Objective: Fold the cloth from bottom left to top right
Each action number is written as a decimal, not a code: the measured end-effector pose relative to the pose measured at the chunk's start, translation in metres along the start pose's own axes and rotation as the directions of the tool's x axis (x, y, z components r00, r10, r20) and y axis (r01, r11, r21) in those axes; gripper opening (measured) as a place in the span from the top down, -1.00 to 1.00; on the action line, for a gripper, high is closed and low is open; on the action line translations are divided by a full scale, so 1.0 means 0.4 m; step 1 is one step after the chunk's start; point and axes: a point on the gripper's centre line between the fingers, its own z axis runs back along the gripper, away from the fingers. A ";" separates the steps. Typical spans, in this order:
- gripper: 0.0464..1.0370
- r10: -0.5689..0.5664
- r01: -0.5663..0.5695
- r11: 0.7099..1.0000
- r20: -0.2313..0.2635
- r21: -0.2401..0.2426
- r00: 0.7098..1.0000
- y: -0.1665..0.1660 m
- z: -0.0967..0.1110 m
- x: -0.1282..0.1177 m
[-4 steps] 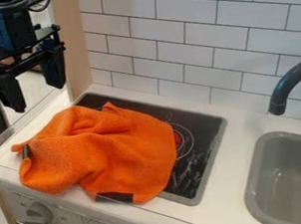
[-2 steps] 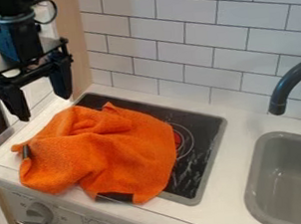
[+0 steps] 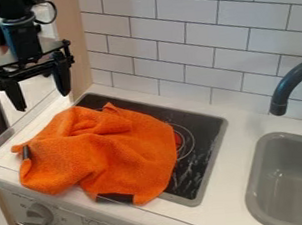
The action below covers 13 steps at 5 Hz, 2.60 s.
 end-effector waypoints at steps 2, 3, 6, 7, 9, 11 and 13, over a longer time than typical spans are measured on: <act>-0.92 -0.185 0.185 0.983 0.074 0.007 0.980 0.036 -0.072 0.104; -0.92 -0.245 0.243 0.969 0.096 0.041 0.965 0.032 -0.104 0.152; -0.92 -0.303 0.303 0.951 -0.003 0.058 0.953 -0.003 -0.230 0.200; -0.92 -0.314 0.314 0.946 -0.015 0.078 0.949 -0.008 -0.251 0.211; -0.92 -0.321 0.322 0.944 -0.023 0.068 0.947 -0.017 -0.260 0.208; -0.92 -0.404 0.406 0.914 -0.039 0.030 0.914 -0.049 -0.290 0.165; -0.20 -0.453 0.454 0.891 -0.038 0.018 0.891 -0.079 -0.281 0.128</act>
